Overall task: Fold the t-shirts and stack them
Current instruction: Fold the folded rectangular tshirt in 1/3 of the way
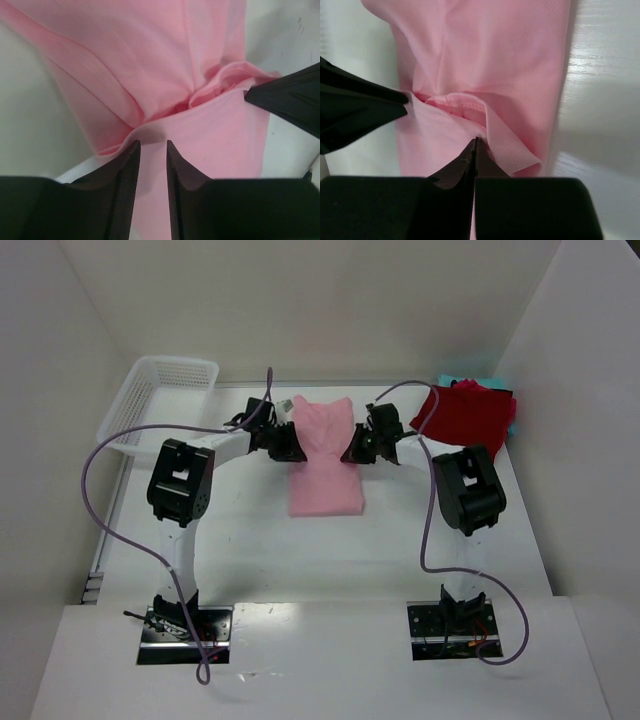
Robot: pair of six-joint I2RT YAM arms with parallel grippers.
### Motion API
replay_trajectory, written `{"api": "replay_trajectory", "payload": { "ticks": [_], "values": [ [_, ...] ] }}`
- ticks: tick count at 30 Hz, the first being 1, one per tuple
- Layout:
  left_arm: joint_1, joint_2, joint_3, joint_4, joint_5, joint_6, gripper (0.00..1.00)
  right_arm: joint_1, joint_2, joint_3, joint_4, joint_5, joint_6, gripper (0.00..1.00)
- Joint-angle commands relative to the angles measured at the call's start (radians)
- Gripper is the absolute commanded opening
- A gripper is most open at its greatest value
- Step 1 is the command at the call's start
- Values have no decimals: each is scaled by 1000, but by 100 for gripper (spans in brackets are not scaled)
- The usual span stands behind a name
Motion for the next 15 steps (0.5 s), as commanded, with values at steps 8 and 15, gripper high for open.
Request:
{"api": "replay_trajectory", "payload": {
  "ticks": [8, 15],
  "values": [
    [33, 7, 127, -43, -48, 80, 60, -46, 30, 148, 35, 20, -48, 0],
    [73, -117, 117, -89, -48, 129, 78, -74, -88, 235, -16, 52, -83, 18]
  ]
}}
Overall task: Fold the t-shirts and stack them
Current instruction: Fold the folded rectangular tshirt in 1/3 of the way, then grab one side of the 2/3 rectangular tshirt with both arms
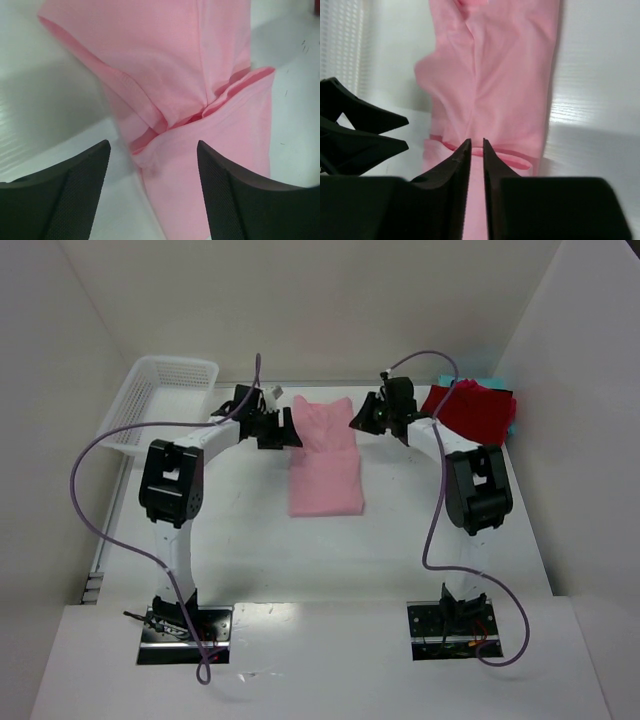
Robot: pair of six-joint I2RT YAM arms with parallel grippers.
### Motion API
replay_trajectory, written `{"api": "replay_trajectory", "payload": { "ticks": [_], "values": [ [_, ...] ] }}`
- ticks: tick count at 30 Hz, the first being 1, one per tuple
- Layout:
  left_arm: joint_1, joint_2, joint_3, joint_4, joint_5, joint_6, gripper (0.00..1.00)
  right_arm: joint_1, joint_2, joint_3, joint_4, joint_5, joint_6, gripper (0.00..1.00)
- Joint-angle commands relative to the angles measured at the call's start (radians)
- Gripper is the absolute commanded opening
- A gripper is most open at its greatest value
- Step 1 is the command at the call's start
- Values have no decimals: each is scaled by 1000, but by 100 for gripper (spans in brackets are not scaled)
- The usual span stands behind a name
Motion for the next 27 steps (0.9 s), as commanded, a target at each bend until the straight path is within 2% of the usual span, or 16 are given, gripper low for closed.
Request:
{"api": "replay_trajectory", "payload": {
  "ticks": [1, 3, 5, 8, 9, 12, 18, 20, 23, 27],
  "values": [
    [28, -135, -3, -18, -2, 66, 80, -8, -153, 61, -15, 20, -48, 21],
    [28, -199, -26, -42, 7, 80, 82, -8, -200, 28, -15, 29, -48, 38],
    [28, -271, -77, -52, 16, 92, 86, -8, -277, -49, -15, 29, -48, 45],
    [28, -363, -138, -77, 47, 92, 92, -8, -383, -192, -6, 29, -22, 80],
    [28, -380, -158, -91, 47, 92, 98, -8, -412, -268, 3, 29, -8, 93],
    [8, -445, -250, -117, 70, 80, 100, -8, -516, -398, -9, 54, 18, 100],
    [-85, -552, -478, -120, 16, -6, 100, 9, -723, -606, -65, 54, 109, 100],
    [-108, -581, -520, -109, 1, -32, 100, 31, -756, -637, -81, 101, 139, 100],
    [-157, -615, -581, -80, -93, -93, 100, 74, -767, -669, -91, 126, 162, 100],
    [-220, -664, -618, -71, -287, -171, 100, 138, -736, -660, -114, 198, 162, 100]
  ]
}}
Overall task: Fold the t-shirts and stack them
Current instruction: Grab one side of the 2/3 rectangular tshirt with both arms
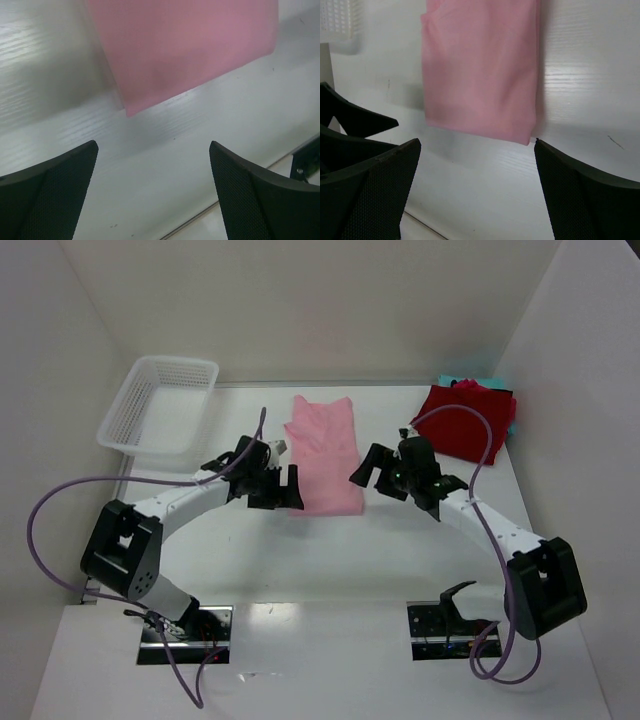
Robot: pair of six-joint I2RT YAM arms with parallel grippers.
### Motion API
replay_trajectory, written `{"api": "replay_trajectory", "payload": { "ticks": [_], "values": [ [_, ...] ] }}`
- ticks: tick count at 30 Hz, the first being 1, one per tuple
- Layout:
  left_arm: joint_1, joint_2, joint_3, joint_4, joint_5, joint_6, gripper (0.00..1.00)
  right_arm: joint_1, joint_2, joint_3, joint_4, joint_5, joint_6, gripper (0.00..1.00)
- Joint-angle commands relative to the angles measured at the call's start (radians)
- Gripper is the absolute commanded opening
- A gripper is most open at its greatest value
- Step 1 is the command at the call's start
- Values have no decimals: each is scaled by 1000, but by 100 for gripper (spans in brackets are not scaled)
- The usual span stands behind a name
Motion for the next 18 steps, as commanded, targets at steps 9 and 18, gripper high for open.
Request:
{"api": "replay_trajectory", "payload": {
  "ticks": [9, 18],
  "values": [
    [-101, -211, -123, 124, -397, -195, 100, 40, 63, 2, -40, 92, -8, 100],
    [-112, -220, -200, 216, -342, -224, 100, 40, 135, 2, -40, 69, 1, 100]
  ]
}}
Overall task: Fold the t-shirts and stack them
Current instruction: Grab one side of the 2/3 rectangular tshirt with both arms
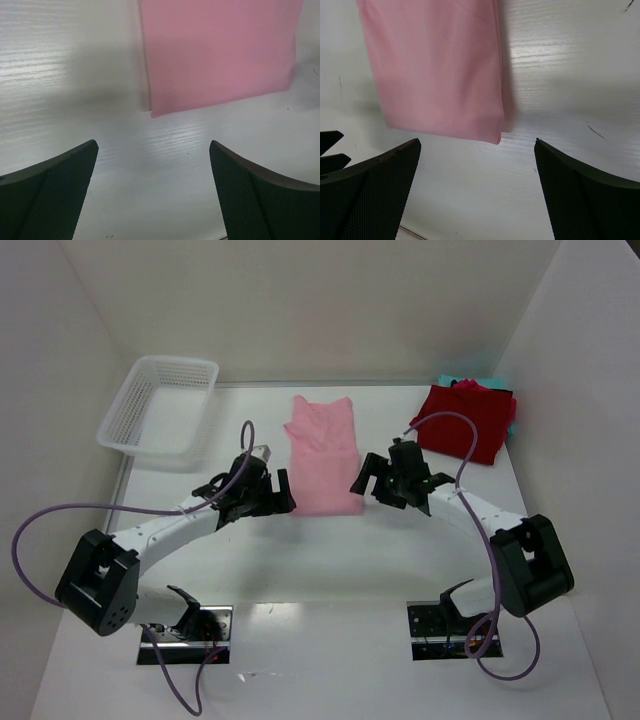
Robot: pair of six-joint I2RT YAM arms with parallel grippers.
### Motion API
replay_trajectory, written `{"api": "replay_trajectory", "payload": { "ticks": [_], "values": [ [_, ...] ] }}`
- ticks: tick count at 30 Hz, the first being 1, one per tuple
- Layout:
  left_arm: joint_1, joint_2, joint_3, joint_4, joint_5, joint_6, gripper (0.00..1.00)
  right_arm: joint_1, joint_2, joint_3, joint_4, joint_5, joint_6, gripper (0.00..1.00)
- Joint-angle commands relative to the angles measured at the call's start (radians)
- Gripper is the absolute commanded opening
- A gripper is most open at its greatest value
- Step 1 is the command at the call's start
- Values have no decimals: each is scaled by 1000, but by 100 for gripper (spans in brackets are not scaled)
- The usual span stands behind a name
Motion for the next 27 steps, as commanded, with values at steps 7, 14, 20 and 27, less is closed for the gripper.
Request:
{"api": "replay_trajectory", "payload": {
  "ticks": [7, 14, 20, 27],
  "values": [
    [-6, 113, 7, 118, 121, 2, 100, 3, 24, -34, -5, 10, 12, 100],
    [-6, 176, 7, 165, 156, 2, 95, 3, -46, -120, 52, 10, 41, 100],
    [-6, 248, 44, 196, 170, -20, 91, 3, -20, -120, 80, 10, 30, 91],
    [-6, 304, 64, 205, 170, -20, 85, 3, 55, -94, 135, 1, 30, 76]
  ]
}}
